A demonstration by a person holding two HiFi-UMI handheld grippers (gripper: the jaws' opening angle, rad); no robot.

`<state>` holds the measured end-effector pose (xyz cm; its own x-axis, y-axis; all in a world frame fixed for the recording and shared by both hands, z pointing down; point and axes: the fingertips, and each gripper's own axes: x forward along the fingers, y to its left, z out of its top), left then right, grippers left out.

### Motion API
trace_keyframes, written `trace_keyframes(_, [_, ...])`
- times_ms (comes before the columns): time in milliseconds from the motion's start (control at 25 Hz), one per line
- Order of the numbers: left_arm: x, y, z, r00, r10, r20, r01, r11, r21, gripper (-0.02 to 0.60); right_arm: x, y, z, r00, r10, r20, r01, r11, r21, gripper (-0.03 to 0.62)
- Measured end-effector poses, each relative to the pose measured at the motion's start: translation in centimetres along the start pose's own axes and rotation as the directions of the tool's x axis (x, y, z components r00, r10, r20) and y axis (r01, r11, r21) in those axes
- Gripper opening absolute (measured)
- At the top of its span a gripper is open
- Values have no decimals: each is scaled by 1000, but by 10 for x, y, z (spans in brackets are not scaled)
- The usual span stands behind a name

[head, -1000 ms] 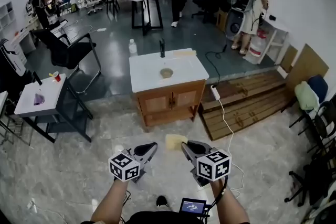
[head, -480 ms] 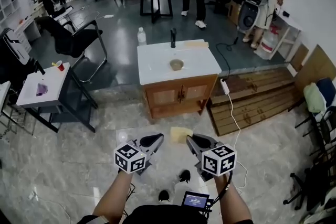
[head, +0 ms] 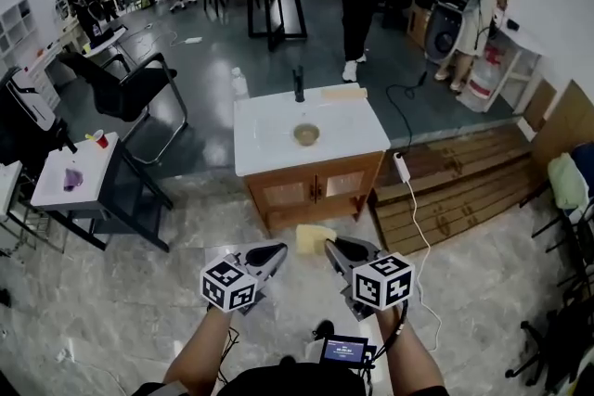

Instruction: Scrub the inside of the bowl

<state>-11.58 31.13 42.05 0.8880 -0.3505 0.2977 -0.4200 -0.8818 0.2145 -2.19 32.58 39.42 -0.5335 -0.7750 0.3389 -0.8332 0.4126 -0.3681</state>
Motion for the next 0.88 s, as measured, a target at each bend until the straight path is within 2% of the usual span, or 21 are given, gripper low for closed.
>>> trace_keyframes(160, [38,11,17,1000,7,-7,-7,1000,10,2,7,-40,16,1000,15,-3,-15,1000,8,37])
trace_keyframes(280, [59,18,28,1000,11,17,-11,1000,-10,2,13,-64,24,999,32,-9,-32,999,13,37])
trace_keyframes(520, [81,25,36,999,-25,36,26,999,-35,3,31,-96,32,998,62,-27,-61,998,33,37])
trace_keyframes(680, [93,49,39,998,11,59,-8,998,-59,3,47,-111,35,996,71,-44,-70,997,38,37])
trace_keyframes(880, [114,98,47,997,53,50,-51,998,-46,2,73,-140,51,998,44,-45,-42,998,46,37])
